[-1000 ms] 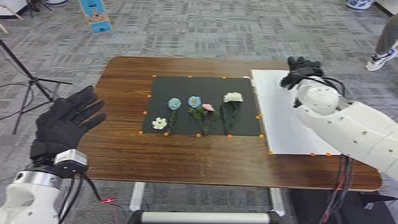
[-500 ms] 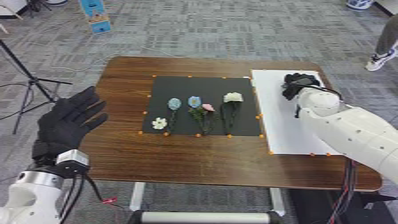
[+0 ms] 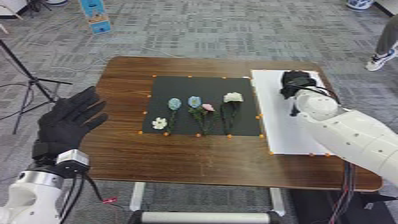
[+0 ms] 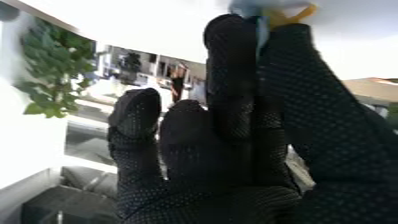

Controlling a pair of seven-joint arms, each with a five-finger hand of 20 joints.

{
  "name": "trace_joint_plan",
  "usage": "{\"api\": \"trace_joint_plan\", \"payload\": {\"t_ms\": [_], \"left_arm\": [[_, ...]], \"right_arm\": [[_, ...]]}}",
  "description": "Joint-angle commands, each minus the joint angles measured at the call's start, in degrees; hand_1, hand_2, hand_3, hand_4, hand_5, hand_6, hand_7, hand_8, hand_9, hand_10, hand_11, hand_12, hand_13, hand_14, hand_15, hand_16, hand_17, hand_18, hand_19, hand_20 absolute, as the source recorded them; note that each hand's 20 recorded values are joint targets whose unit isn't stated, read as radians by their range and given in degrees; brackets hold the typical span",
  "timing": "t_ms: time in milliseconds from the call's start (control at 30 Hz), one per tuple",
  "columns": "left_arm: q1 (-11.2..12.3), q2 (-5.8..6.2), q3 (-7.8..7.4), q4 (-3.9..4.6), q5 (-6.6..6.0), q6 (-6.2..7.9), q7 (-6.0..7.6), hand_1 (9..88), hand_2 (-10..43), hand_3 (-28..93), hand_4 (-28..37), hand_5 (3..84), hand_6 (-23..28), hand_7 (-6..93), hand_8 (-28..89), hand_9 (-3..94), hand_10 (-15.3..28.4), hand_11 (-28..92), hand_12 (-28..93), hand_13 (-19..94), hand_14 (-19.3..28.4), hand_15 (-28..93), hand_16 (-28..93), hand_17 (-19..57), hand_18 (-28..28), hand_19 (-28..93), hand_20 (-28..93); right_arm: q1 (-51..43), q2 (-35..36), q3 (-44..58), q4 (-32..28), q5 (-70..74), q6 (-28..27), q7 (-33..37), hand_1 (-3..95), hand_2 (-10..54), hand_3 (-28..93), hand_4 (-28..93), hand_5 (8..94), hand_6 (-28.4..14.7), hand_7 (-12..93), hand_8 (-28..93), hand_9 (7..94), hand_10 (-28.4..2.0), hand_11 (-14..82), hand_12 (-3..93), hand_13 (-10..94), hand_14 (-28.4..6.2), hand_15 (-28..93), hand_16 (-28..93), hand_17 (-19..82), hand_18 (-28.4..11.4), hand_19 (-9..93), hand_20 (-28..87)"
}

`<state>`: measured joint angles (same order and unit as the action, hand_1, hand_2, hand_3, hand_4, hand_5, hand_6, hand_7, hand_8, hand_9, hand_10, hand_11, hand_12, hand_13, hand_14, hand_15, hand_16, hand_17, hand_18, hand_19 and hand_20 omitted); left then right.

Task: Arrange flowers

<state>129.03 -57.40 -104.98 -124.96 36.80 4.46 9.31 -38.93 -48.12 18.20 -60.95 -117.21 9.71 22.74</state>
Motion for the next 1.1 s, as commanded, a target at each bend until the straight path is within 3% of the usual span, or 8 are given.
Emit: {"api": "trace_joint_plan", "payload": {"t_ms": [33,200,467,1100], "left_arm": [[0.0,-0.3,-0.04,0.12,-0.25,-0.9,-0.53,19.6,-4.3,72,-28.3,34.7,4.1,20.0,-9,27.1,11.6,21,18,22,13.4,28,3,-10.1,22.1,44,12],[0.5,-0.36,-0.89,-0.25,-0.26,-0.68,-0.18,19.6,-4.4,72,-28.3,34.7,4.1,20.0,-9,27.2,11.5,21,18,22,13.4,28,3,-10.1,22.1,44,12],[0.2,-0.18,-1.44,-0.4,-0.19,-0.28,0.25,19.6,-4.3,72,-28.3,34.7,4.1,20.1,-9,27.1,11.6,21,18,22,13.4,28,3,-10.0,22.1,44,12],[0.2,-0.35,-1.71,-0.48,-0.23,-0.11,0.36,19.6,-4.4,72,-28.3,34.7,4.1,20.1,-9,27.1,11.6,21,18,22,13.4,28,3,-10.1,22.1,44,12]], "right_arm": [[-4.5,3.4,1.4,-9.0,0.7,1.5,-5.4,53.4,-9.5,77,-28,70.0,4.1,50,1,84.8,-4.0,25.6,45.1,73,-4.8,87,33,35,-18.3,84,51],[-8.6,6.8,4.6,-18.4,-0.3,3.3,-8.0,52.9,-9.5,79,-28,71.4,3.8,49,0,85.9,-4.4,24.3,45.9,74,-4.7,87,34,36,-18.5,85,51],[-15.0,10.4,10.6,-28.7,-1.9,0.0,-11.0,52.4,-9.5,80,-28,71.8,3.8,49,1,86.5,-4.5,23.4,46.3,74,-4.6,87,34,36,-18.6,85,51],[-21.1,6.7,13.4,-30.9,-4.7,1.3,-11.4,52.0,-9.5,80,-28,72.4,3.9,48,1,87.2,-4.7,22.1,45.4,75,-4.5,87,34,36,-18.7,85,51]]}}
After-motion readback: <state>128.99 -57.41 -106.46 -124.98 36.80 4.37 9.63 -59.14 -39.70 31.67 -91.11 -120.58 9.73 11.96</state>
